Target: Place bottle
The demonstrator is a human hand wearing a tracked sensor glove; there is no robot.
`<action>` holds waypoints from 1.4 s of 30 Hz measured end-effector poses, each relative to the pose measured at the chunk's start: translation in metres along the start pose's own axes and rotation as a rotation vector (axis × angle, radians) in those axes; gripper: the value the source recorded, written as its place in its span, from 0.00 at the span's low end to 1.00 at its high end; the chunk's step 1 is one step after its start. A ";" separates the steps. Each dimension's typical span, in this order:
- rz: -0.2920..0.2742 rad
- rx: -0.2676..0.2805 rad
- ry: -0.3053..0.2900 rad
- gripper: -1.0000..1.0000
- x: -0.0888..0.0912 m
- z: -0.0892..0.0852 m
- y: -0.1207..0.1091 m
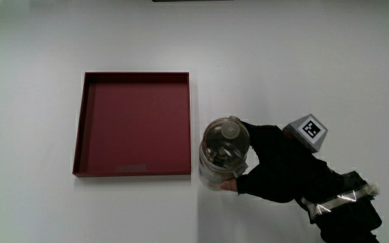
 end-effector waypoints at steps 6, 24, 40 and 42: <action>-0.059 0.000 0.043 0.50 0.015 -0.004 -0.010; -0.148 -0.023 0.165 0.50 0.063 -0.016 -0.024; -0.157 -0.029 0.202 0.29 0.069 -0.014 -0.026; -0.162 -0.034 0.209 0.26 0.071 -0.013 -0.027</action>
